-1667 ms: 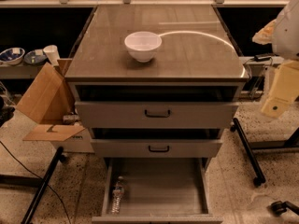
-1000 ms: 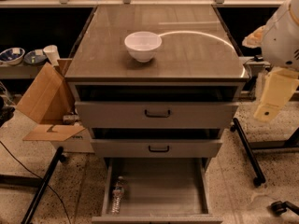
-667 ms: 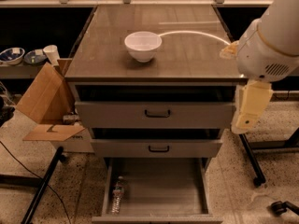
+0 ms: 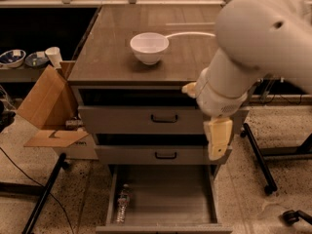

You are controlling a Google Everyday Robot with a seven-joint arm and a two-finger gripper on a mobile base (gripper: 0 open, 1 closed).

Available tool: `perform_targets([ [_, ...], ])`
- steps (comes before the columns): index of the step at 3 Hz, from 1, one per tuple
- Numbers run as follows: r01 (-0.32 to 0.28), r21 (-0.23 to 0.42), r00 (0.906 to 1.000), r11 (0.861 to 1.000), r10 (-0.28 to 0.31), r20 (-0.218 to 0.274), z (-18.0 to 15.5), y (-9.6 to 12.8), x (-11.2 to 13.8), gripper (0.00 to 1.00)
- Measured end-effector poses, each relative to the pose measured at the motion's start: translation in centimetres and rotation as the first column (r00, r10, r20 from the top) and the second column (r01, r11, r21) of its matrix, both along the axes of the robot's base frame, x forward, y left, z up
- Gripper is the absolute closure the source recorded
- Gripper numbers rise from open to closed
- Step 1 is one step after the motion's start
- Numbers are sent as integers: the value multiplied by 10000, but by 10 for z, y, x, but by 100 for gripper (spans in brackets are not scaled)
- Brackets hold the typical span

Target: Pick water bottle from middle drawer and place on counter

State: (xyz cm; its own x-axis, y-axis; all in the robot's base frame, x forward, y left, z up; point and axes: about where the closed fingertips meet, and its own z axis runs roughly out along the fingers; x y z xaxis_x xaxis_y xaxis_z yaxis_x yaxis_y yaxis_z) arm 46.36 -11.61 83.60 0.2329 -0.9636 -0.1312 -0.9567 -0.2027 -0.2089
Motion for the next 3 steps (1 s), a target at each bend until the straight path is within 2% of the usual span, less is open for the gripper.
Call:
perform_targets([
  [1, -1835, -624, 9830, 9810, 1835, -52, -49, 28, -2, 0],
  [2, -3258, -1115, 9453, 9388, 3254, -226, -99, 54, 2, 0],
  [3, -4238, -1002, 9057, 9002, 4223, -368, -144, 80, 6, 0],
])
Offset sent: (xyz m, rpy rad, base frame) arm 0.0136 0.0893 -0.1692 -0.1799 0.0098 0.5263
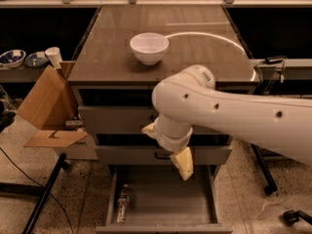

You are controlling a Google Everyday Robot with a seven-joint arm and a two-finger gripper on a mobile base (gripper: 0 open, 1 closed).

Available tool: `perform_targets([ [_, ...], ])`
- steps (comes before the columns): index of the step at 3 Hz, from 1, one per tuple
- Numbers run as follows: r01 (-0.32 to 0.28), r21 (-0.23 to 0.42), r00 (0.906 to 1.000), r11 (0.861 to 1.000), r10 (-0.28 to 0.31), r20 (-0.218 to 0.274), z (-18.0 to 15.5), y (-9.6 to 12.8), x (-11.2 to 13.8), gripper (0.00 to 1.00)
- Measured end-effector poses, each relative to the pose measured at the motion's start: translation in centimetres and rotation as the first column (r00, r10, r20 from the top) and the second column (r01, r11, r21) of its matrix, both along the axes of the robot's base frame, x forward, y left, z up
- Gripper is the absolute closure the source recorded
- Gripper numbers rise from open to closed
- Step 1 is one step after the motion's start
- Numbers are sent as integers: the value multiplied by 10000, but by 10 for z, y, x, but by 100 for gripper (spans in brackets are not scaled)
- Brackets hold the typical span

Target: Pick water bottle from middle drawer and place on counter

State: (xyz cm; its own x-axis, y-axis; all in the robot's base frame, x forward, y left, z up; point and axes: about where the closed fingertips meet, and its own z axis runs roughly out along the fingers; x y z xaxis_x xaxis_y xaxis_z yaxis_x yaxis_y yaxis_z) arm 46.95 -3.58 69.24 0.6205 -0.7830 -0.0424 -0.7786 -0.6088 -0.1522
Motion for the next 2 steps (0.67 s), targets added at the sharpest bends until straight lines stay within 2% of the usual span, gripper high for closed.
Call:
perform_targets([
  [1, -747, 379, 9972, 9965, 748, -35, -38, 28, -2, 0],
  [2, -747, 379, 9972, 9965, 749, -35, -38, 28, -2, 0],
])
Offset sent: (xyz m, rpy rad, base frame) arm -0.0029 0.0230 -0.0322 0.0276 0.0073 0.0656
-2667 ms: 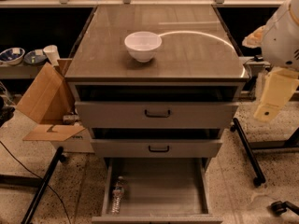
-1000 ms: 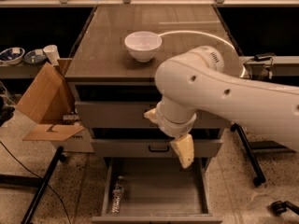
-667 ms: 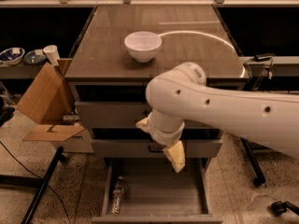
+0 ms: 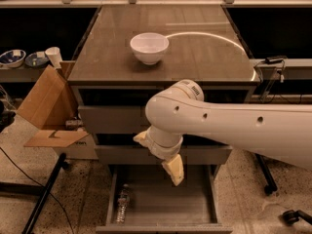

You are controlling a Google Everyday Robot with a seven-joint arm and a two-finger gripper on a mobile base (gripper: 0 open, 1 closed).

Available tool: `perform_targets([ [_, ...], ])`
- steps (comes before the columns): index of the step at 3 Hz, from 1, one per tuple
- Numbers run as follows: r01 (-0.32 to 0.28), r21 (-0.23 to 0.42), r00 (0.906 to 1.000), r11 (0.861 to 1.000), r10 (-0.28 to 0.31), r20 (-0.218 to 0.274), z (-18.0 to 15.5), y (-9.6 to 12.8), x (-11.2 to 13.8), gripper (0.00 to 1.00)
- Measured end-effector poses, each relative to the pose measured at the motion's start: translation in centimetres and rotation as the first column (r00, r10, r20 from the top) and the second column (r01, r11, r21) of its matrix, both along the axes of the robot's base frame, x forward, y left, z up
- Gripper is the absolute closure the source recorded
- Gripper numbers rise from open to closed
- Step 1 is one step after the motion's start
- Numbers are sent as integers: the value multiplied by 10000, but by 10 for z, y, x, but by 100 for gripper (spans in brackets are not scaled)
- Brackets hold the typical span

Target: Pick water bottle from middle drawer and place on counter

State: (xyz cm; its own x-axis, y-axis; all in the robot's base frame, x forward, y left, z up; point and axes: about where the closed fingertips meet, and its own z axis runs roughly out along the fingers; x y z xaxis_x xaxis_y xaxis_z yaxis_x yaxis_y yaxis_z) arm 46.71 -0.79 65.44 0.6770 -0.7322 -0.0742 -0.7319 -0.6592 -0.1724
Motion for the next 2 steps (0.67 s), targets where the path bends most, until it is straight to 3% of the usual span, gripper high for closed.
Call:
perform_targets([
  [1, -296, -9, 9996, 9996, 296, 19, -15, 11, 2, 0],
  [2, -1530, 139, 9880, 9881, 1526, 249, -76, 53, 14, 0],
])
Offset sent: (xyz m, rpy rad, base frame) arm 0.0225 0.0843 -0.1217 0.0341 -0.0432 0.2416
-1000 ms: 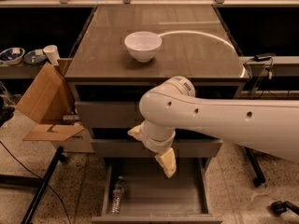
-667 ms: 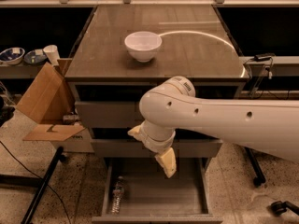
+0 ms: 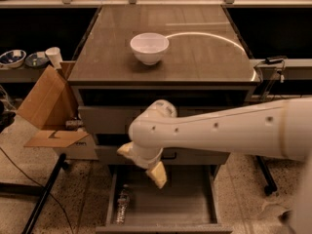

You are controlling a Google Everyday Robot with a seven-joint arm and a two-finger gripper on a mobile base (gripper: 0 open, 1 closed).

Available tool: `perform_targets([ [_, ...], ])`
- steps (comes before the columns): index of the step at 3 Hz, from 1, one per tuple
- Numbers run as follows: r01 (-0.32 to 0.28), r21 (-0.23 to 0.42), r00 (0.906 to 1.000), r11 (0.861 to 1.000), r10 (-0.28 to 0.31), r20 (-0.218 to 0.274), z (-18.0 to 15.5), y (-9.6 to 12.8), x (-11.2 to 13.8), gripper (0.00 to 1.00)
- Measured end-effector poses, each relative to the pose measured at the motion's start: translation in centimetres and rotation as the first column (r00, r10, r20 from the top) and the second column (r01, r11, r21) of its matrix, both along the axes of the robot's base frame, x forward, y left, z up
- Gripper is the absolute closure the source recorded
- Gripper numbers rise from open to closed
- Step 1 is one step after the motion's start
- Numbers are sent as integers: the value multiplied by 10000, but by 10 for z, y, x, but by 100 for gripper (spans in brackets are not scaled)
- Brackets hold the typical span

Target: Pick water bottle from middle drawer and place on counter

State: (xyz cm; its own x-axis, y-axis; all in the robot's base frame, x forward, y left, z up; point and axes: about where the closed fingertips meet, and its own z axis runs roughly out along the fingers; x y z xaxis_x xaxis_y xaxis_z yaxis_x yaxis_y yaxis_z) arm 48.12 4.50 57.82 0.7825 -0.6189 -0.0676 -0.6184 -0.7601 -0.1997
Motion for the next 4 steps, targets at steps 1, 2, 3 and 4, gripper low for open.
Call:
perform_targets([
  [1, -943, 66, 9955, 9955, 942, 139, -43, 30, 12, 0],
  [2, -1812, 21, 9833, 9835, 1811, 176, -86, 56, 16, 0],
  [3, -2672, 61, 9636, 9636, 2673, -16, -141, 81, 13, 0],
  [4, -3075, 252, 9510, 9512, 3081, -269, -181, 98, 9, 0],
])
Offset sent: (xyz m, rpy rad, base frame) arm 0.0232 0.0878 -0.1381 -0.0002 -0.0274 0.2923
